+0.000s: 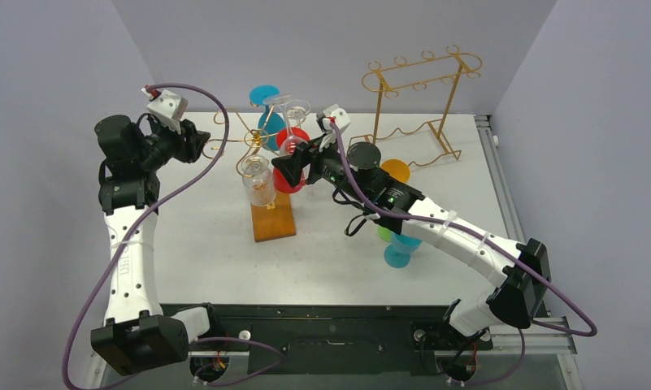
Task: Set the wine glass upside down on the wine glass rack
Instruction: Adjust the wine rack at the center of the board.
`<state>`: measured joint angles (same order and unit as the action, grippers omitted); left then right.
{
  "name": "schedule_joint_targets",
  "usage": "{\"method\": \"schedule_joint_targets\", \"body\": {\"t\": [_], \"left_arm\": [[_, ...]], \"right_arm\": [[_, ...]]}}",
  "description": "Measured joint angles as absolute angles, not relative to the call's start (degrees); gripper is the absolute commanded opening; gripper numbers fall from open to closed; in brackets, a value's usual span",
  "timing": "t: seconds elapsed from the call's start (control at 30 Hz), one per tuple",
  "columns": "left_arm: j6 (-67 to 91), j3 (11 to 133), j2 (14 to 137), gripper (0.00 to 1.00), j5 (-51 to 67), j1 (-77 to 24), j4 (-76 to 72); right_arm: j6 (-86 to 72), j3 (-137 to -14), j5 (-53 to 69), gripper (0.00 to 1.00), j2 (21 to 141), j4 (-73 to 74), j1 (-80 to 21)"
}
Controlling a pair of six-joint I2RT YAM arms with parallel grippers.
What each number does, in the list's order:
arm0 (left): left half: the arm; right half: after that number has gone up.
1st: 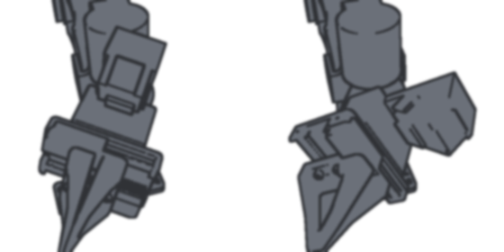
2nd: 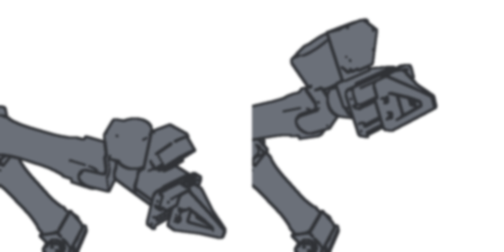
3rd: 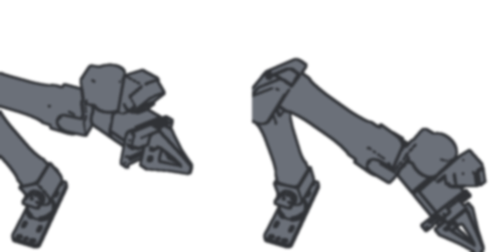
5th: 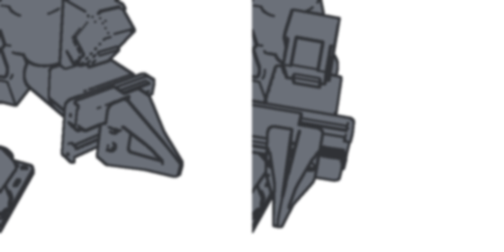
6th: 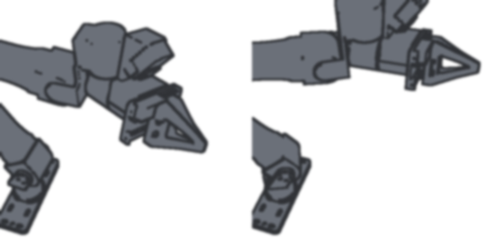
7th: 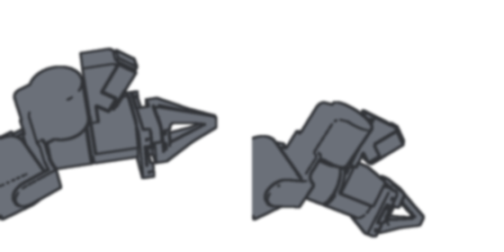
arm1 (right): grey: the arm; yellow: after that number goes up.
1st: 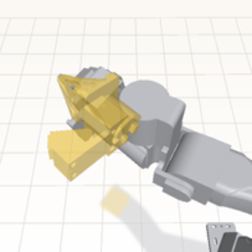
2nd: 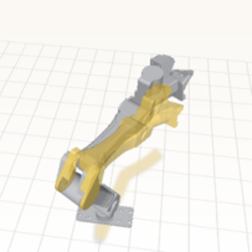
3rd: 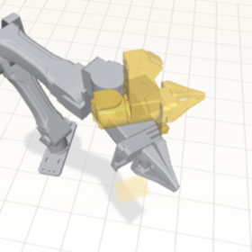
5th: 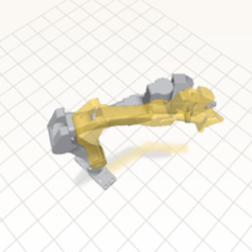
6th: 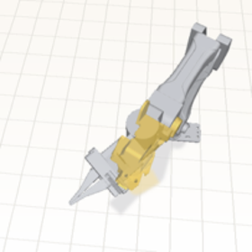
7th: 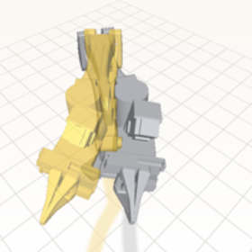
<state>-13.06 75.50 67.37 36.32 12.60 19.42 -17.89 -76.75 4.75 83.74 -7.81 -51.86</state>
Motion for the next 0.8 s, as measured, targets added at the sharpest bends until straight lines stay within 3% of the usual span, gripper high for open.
{"method": "schedule_joint_targets", "body": {"t": [0.8], "left_arm": [[-15.7, 70.4, 61.7, 0.38, 48.9, 12.8, 22.8]], "right_arm": [[-17.9, -74.4, 3.8, 0.00, 84.1, -13.1, -50.1]]}}
